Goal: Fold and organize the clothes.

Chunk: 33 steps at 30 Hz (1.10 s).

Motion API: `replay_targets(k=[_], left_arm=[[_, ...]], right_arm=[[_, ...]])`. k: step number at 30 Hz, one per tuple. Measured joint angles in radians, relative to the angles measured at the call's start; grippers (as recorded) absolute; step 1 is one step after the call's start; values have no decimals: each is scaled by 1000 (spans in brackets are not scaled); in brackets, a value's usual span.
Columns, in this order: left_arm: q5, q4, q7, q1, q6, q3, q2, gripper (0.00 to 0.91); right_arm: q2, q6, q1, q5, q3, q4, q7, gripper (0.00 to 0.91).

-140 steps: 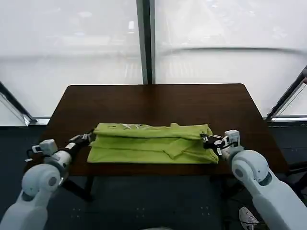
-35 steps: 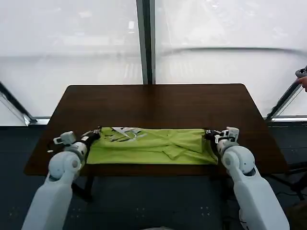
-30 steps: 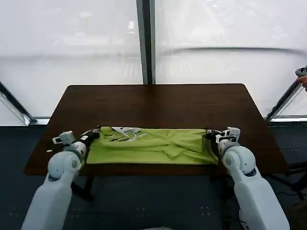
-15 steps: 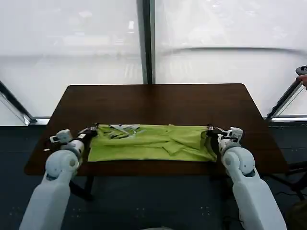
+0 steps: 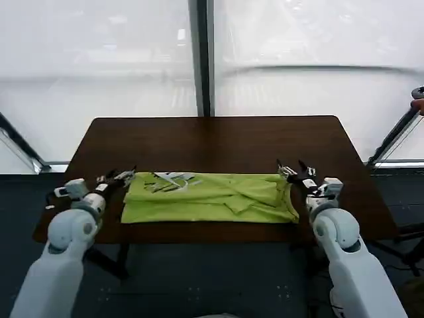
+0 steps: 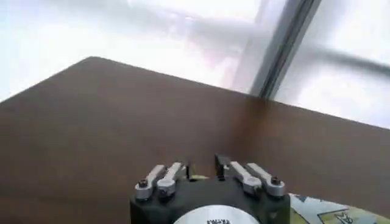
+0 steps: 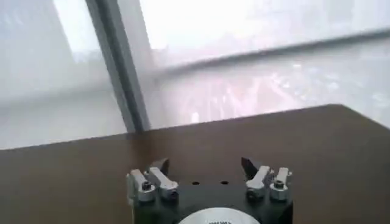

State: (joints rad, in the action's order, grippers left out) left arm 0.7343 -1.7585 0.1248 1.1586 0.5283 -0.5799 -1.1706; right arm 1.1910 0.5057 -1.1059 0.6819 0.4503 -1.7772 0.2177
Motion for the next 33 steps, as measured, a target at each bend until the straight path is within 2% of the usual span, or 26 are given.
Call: replay_targets(k=[2, 3, 8, 11, 14, 16, 19, 20, 21, 25, 29, 33], left_arm=[[-11, -9, -5, 4, -7, -1, 6, 107], [-19, -13, -6, 7, -10, -2, 10, 68], [-31, -36, -7, 22, -15, -15, 30, 39], [-15, -56, -1, 34, -12, -25, 47, 39], [36, -83, 6, 58, -1, -40, 78, 29], [90, -107, -8, 84, 12, -54, 112, 29], [229, -130, -38, 133, 34, -86, 189, 49], [283, -131, -55, 150, 48, -99, 218, 341], [336, -130, -72, 164, 65, -113, 244, 878], [479, -112, -156, 212, 129, -150, 346, 878], [515, -77, -238, 223, 185, -148, 428, 878], [514, -38, -281, 219, 208, -130, 466, 878]], right_arm=[[-7, -27, -7, -5, -1, -7, -25, 0], [-14, -46, -12, -6, -1, -13, -37, 0], [-39, -109, -33, -21, 4, -41, -69, 0], [-58, -171, -55, -56, 2, -67, -99, 0], [-90, -270, -89, -88, 8, -104, -145, 0], [-116, -354, -121, -104, 22, -134, -180, 0], [-145, -442, -171, -104, 43, -175, -218, 0], [-156, -472, -192, -106, 53, -191, -233, 0], [-165, -492, -213, -107, 62, -205, -247, 878], [-193, -552, -314, -104, 120, -263, -283, 878], [-196, -569, -401, -103, 173, -308, -290, 878], [-189, -574, -453, -103, 203, -324, -292, 878]])
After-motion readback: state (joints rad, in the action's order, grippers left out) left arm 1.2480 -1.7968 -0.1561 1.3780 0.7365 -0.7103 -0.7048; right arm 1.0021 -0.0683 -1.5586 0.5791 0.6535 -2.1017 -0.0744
